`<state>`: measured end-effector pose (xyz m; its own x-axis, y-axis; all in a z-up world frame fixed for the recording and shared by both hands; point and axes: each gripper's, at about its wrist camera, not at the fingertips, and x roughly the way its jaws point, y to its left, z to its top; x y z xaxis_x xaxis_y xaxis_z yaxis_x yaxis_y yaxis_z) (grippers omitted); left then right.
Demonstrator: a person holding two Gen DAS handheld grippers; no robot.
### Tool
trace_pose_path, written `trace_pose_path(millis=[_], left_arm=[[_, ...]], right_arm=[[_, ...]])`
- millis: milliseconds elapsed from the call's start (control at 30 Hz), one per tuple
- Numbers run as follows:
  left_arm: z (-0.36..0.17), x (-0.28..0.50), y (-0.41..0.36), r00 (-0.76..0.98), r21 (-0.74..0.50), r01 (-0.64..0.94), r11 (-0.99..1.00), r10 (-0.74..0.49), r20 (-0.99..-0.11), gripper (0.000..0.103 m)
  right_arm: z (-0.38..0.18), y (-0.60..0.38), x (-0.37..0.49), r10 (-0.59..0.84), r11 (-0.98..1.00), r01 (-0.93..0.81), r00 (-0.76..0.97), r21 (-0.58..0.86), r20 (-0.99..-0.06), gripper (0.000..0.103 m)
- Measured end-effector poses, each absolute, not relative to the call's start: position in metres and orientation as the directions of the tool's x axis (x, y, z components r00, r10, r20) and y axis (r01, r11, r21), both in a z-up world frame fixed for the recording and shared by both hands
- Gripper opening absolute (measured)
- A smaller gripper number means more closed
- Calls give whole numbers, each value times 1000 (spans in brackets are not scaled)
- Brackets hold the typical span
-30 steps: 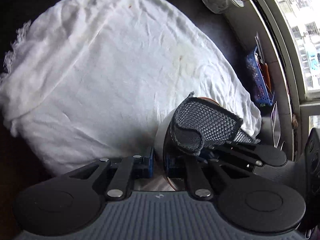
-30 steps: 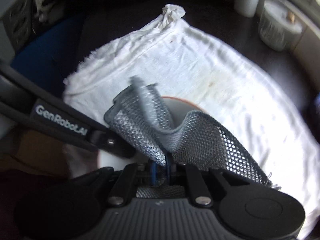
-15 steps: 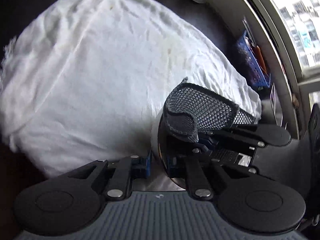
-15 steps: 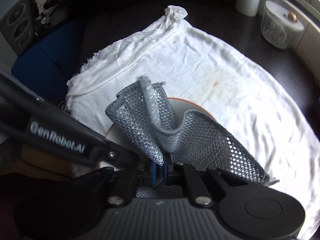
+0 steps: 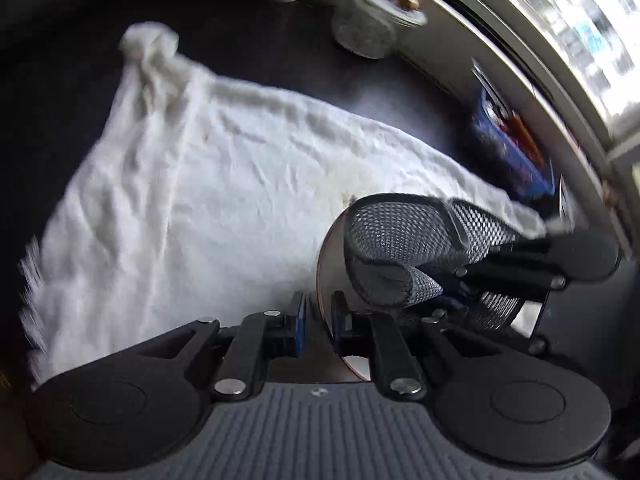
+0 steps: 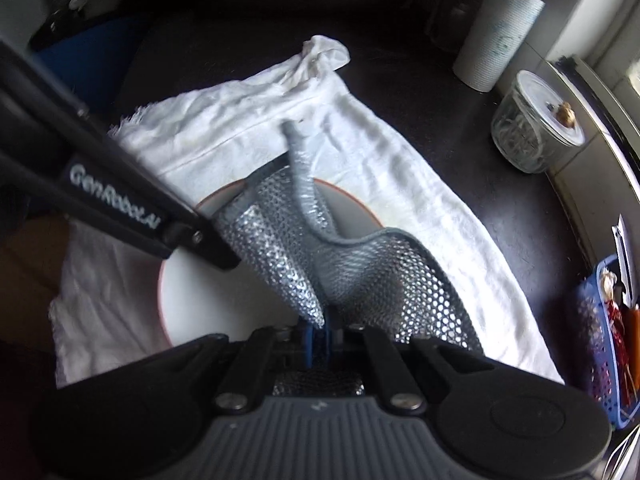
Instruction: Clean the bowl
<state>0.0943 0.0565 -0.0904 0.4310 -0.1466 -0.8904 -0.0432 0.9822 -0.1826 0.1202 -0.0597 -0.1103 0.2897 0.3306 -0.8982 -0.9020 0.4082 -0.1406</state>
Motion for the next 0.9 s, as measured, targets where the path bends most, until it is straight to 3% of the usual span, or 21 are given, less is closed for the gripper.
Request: trace_pose_path(millis=[100,133,200,400,567,700,833,900], left_arm=[[-86,99,45,420,-76,91,993,-108,-901,25],[-86,99,44,423,-66,102,993,-103,-900,20],[-87,101,48,408,-123,86,989,-147,-901,12],[-103,89,80,350,-405,-327,854,-289,-891,11],[-112,64,87,335,-497,-539,680,-369,-867,11],[-123,46,88,336,-544,-656,524,-442,-831,12],[-133,36,91,358,-576,-681,452,-481,-800,12],[-129,40,88,365,-579,-616,534,-457,-811,13]], right_arm=[[-112,-57,123,324,395,-908,279,-139,-904,4],[-113,-56,123,321,391,-910,276,-139,-906,4],[-116,-53,124,320,390,-910,273,-137,-907,4],[-118,-51,122,326,422,-902,247,-93,-912,5],[-118,-54,122,363,492,-870,178,26,-915,12],[-119,-58,119,420,538,-826,89,168,-903,12],[-119,-61,112,433,539,-820,74,192,-898,12],[-116,-67,113,457,542,-814,76,209,-886,5]])
